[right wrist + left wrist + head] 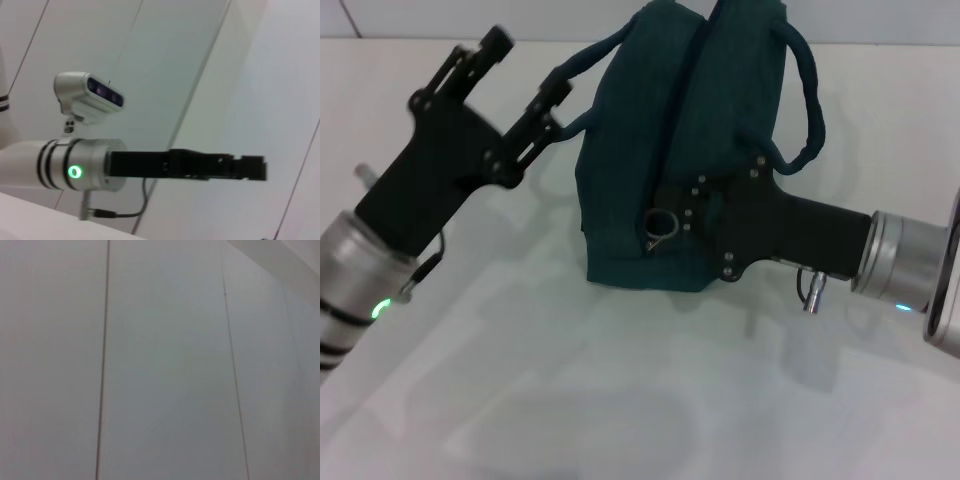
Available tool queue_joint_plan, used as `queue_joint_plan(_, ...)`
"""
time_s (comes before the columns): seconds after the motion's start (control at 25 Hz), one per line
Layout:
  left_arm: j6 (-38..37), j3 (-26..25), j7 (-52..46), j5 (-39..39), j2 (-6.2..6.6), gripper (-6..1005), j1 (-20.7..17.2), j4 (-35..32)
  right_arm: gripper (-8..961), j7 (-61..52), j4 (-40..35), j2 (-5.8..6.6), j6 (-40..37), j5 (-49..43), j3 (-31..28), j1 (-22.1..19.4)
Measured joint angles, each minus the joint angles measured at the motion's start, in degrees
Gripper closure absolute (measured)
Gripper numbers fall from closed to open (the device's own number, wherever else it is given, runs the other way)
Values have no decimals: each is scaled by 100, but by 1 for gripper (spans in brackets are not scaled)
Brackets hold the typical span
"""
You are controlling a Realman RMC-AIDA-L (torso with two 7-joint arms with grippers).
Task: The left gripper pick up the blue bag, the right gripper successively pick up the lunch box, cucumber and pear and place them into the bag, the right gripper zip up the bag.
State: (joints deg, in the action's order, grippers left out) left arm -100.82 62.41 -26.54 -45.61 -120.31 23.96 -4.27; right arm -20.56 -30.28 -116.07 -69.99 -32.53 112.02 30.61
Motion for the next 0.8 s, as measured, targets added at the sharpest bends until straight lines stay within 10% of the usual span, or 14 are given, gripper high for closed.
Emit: queue_joint_plan(0.8,257,290,101,-139,40,303,-853,75,954,949,48,-3,10,135,-497,77)
